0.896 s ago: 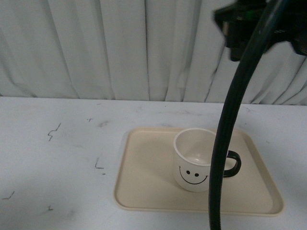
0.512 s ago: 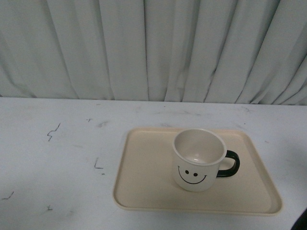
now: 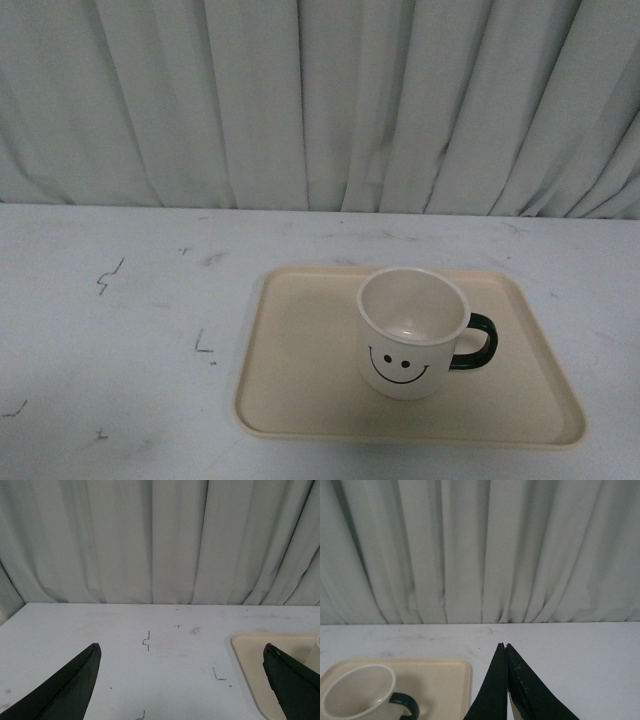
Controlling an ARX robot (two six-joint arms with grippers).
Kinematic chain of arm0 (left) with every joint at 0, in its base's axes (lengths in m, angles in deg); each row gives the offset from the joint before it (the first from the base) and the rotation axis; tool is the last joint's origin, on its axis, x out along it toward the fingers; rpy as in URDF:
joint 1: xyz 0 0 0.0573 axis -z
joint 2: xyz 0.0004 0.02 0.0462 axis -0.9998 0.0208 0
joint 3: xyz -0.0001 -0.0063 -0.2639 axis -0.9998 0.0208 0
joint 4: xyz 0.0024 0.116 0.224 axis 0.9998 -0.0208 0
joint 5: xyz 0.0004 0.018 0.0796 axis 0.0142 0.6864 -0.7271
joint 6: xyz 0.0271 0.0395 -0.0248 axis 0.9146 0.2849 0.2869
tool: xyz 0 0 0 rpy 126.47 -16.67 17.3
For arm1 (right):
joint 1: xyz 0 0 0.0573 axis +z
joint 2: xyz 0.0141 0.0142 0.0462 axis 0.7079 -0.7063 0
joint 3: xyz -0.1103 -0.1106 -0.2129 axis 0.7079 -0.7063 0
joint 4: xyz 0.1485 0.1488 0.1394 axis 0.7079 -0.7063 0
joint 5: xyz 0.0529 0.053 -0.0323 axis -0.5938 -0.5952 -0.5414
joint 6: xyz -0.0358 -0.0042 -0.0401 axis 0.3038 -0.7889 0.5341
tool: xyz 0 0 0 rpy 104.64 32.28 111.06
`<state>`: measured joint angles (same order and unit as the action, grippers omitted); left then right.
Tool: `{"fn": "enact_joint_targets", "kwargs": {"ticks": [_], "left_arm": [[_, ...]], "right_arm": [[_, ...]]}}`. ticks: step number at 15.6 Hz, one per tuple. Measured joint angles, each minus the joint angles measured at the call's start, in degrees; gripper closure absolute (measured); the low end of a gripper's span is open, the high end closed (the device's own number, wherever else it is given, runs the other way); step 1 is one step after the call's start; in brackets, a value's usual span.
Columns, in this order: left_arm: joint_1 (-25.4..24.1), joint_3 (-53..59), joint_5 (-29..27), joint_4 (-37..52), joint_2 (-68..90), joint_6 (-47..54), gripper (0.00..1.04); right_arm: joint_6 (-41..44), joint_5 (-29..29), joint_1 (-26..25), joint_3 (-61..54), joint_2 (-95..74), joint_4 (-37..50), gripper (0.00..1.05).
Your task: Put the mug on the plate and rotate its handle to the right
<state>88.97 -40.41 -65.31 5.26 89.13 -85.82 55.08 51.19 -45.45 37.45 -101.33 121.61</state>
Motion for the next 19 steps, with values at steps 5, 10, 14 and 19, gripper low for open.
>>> {"fn": "enact_joint_targets", "kwargs": {"ticks": [5, 10, 14, 19], "left_arm": [[0.0, 0.0, 0.0, 0.0, 0.0, 0.0, 0.07], [0.0, 0.0, 0.0, 0.0, 0.0, 0.0, 0.07], [0.0, 0.0, 0.0, 0.0, 0.0, 0.0, 0.07], [0.0, 0.0, 0.0, 0.0, 0.0, 0.0, 0.07]], "right_arm": [[0.0, -0.6, 0.4, -2.8, 12.1, -9.7, 1.03], [0.0, -0.6, 0.4, -2.8, 23.3, -20.5, 1.03], [0.0, -0.6, 0.4, -2.8, 30.1, -27.1, 1.03], [0.0, -0.6, 0.4, -2.8, 36.0, -32.9, 1.03]]}}
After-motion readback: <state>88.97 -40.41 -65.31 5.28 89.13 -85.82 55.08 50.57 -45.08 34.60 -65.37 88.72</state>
